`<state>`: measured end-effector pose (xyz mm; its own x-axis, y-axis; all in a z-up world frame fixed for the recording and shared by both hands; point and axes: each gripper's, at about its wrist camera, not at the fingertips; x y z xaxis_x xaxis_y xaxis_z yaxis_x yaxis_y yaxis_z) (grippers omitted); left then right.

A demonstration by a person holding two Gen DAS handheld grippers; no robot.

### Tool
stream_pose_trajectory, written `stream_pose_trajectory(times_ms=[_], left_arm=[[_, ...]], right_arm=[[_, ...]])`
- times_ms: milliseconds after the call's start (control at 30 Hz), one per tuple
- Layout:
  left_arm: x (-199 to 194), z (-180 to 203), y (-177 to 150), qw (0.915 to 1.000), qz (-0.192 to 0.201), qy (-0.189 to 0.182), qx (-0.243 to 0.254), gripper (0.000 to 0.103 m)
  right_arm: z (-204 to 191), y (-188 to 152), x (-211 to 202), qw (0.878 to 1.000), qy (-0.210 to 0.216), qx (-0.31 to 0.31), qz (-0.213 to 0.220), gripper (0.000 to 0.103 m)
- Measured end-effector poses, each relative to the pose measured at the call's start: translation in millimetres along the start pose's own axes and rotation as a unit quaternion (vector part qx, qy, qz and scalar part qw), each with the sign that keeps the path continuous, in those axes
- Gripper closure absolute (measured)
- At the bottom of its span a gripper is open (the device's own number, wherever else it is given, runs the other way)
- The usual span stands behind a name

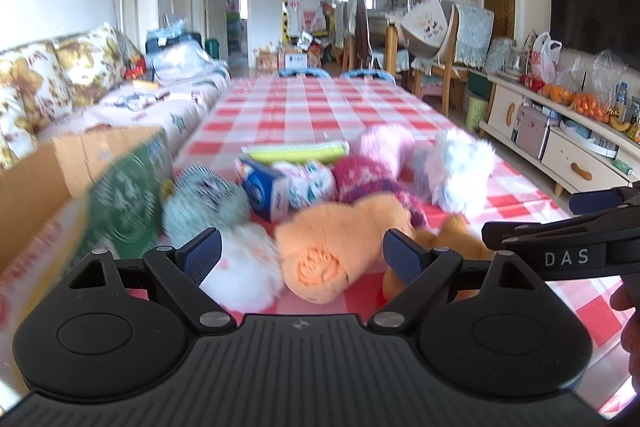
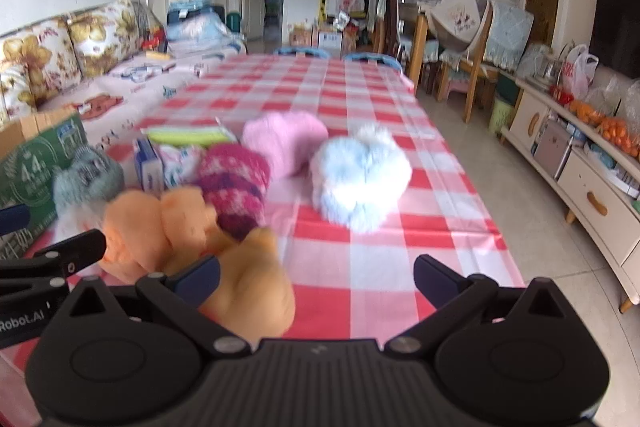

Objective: Organize soft objects

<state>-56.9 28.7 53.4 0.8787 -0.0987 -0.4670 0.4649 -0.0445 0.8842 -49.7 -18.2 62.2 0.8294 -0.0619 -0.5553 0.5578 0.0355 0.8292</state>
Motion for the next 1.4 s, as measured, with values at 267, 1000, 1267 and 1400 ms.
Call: stream_pose_trajectory(times_ms=[267,1000,1267,1400], left_arm=[[-30,-30,4,0.9994,0.028,0.022,-0.001,0.000],[-87,-90,5,0.9908,0.074,0.112,-0.017,0.000],[-97,-91,5,0.9892,0.079,0.121,-0.025,0.000],[-98,-87,6,0.9893,0.081,0.118,-0.025,0.000]], right_arm=[[-14,11,-43,0.998,0.015,0.016,0.065,0.001],[-98,18,-87,0.987,0.102,-0.038,0.116,0.001],[-105,16,-99,0.979,0.134,-0.049,0.147,0.001],[-96,12,-101,0.976,0.142,-0.041,0.162,0.001]])
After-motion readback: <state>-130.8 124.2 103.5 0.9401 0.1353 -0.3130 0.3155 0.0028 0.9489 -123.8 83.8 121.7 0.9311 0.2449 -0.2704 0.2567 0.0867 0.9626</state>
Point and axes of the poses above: each gripper's, at about its wrist camera, not at the fingertips, and x roughly the way its jaws point, z to its right, y to its top, and after that the axes turned 3 degrees about -y, right-handed
